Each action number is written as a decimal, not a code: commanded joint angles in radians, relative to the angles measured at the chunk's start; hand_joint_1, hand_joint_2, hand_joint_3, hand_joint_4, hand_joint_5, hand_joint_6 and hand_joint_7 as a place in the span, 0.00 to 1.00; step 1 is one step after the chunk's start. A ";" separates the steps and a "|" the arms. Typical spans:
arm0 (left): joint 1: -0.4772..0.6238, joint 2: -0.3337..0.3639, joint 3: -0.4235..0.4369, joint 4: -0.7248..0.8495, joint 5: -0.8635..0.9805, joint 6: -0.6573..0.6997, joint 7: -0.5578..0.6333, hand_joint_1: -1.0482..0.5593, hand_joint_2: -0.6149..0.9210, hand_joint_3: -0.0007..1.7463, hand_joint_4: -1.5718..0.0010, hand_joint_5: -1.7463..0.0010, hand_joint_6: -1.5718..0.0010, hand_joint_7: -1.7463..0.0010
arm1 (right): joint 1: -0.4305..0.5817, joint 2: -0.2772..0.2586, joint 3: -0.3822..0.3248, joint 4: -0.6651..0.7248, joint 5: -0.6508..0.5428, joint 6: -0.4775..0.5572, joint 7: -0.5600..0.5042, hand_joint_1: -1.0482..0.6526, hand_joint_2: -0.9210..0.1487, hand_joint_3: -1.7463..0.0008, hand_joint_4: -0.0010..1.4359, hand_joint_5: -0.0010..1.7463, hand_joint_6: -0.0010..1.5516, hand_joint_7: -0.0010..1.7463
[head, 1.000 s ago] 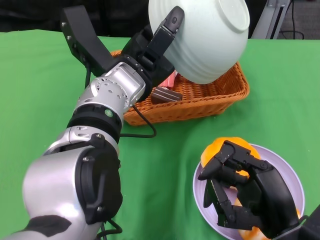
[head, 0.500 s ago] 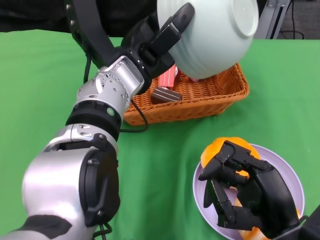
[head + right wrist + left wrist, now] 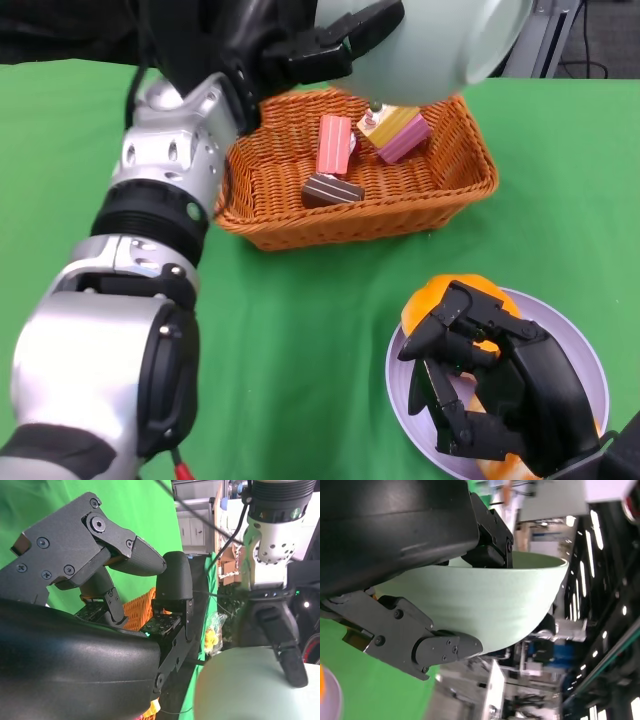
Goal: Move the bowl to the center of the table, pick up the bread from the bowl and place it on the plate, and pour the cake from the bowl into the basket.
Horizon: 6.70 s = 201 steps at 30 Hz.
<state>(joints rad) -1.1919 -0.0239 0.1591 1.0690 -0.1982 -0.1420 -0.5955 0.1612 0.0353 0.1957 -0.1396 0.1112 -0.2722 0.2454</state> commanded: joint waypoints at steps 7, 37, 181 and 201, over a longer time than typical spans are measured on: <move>0.087 0.095 -0.128 -0.089 0.164 -0.399 -0.021 0.51 0.88 0.46 0.54 0.00 0.58 0.15 | 0.001 -0.012 -0.015 -0.007 0.006 -0.005 0.000 0.48 0.40 0.31 0.53 1.00 0.43 0.89; 0.315 0.466 -0.343 -0.168 1.126 -1.132 1.117 0.54 0.81 0.56 0.58 0.00 0.57 0.25 | -0.019 -0.019 -0.036 -0.017 0.010 0.017 0.014 0.47 0.38 0.34 0.53 1.00 0.44 0.88; 0.562 0.665 -0.837 0.002 1.037 -1.065 1.242 0.00 1.00 0.29 0.72 1.00 0.71 1.00 | 0.013 -0.037 -0.029 -0.064 0.032 0.066 0.026 0.46 0.40 0.33 0.52 1.00 0.43 0.89; 0.925 0.531 -0.549 -0.553 -0.362 -0.592 0.052 0.29 1.00 0.12 0.54 0.87 0.61 0.95 | 0.007 -0.037 -0.030 -0.058 0.027 0.062 0.027 0.47 0.39 0.34 0.52 1.00 0.43 0.88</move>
<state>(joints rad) -0.3392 0.5219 -0.4700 0.6151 -0.4175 -0.8551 -0.4819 0.1711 0.0038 0.1709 -0.2009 0.1412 -0.1989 0.2786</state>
